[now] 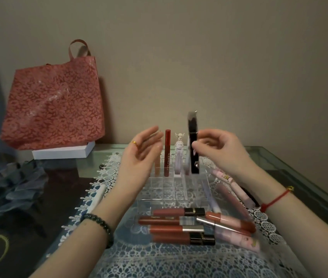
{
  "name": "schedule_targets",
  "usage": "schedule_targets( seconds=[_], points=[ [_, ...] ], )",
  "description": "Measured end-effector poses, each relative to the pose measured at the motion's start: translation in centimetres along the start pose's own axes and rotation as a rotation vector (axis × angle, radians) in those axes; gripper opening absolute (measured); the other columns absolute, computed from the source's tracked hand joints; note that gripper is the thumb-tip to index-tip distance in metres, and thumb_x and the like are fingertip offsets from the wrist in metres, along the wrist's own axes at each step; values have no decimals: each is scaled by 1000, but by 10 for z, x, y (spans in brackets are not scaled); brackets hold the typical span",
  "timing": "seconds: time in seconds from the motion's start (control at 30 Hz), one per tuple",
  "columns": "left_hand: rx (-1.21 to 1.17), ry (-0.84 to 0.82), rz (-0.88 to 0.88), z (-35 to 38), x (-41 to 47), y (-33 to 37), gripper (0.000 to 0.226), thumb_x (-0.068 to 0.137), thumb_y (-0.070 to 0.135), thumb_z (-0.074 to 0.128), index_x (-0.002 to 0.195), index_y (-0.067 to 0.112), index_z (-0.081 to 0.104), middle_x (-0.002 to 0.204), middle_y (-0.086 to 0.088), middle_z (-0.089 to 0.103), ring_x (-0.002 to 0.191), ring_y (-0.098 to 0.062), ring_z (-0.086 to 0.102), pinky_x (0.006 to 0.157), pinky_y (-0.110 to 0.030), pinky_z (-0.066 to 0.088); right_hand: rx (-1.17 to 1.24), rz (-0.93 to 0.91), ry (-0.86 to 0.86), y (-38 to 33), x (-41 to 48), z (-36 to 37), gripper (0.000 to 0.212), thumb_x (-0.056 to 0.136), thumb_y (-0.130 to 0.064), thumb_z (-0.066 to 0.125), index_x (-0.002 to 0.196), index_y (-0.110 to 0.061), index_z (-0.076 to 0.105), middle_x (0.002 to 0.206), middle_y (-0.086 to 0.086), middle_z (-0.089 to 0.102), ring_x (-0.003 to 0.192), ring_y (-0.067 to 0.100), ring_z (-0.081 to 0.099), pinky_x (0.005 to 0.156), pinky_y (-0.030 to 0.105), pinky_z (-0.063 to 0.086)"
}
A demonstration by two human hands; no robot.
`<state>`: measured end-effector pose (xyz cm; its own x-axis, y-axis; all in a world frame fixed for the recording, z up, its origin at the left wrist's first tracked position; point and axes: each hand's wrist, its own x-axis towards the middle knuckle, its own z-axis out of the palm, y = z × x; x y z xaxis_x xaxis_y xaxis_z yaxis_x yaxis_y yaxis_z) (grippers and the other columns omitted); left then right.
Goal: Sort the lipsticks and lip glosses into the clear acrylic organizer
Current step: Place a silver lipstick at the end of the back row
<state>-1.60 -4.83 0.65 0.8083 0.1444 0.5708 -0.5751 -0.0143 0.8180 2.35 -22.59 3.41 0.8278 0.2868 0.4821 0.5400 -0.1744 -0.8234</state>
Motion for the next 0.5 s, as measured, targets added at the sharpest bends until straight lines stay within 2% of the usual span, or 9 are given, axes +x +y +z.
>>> schedule_targets(
  seconds=[0.07, 0.13, 0.2, 0.27, 0.33, 0.43, 0.5],
  points=[
    [162, 77, 6, -14, -8, -11, 32, 83, 12, 57, 110, 29, 52, 110, 12, 60, 102, 1, 56, 88, -17, 46, 8, 13, 128, 4, 10, -10, 14, 74, -13, 67, 84, -21, 60, 76, -3, 65, 66, 6, 63, 60, 11, 50],
    [318, 124, 0, -28, -16, -23, 32, 83, 18, 58, 111, 31, 52, 110, 17, 58, 103, 5, 54, 88, -17, 44, -13, 28, 213, 9, 20, -19, 17, 75, -11, 68, 84, -23, 59, 77, -4, 62, 67, 8, 61, 60, 11, 50],
    [432, 118, -6, -38, -22, -35, 36, 81, 24, 61, 116, 29, 50, 108, 22, 56, 99, 13, 51, 82, -7, 42, -72, 47, 232, 18, 28, -24, 18, 76, -12, 67, 91, -19, 60, 80, -4, 61, 73, 9, 60, 69, 17, 52],
    [457, 61, -72, -44, -30, -44, 46, 78, 30, 62, 122, 26, 47, 105, 25, 54, 93, 19, 50, 71, 1, 40, -149, 70, 222, 29, 33, -26, 25, 77, -16, 67, 100, -16, 60, 84, -6, 61, 76, 6, 60, 67, 14, 50],
    [509, -15, -159, -48, -37, -51, 63, 69, 48, 59, 127, 32, 40, 110, 25, 52, 94, 13, 53, 72, -6, 43, -217, 81, 202, 39, 36, -27, 28, 77, -21, 66, 104, -17, 59, 88, -10, 60, 77, 1, 57, 59, 12, 42],
    [653, -108, -194, -53, -42, -59, 80, 58, 66, 51, 131, 38, 31, 124, 20, 42, 114, -2, 45, 97, -29, 40, -254, 89, 178, 54, 37, -26, 26, 79, -23, 66, 103, -17, 59, 87, -12, 59, 81, 0, 54, 63, 14, 36],
    [732, -159, -155, -54, -43, -61, 83, 60, 69, 49, 132, 36, 27, 126, 20, 39, 121, -4, 40, 104, -36, 34, -265, 84, 186, 62, 37, -24, 19, 80, -21, 65, 98, -20, 58, 84, -14, 57, 80, 1, 54, 64, 12, 36]
  ],
)
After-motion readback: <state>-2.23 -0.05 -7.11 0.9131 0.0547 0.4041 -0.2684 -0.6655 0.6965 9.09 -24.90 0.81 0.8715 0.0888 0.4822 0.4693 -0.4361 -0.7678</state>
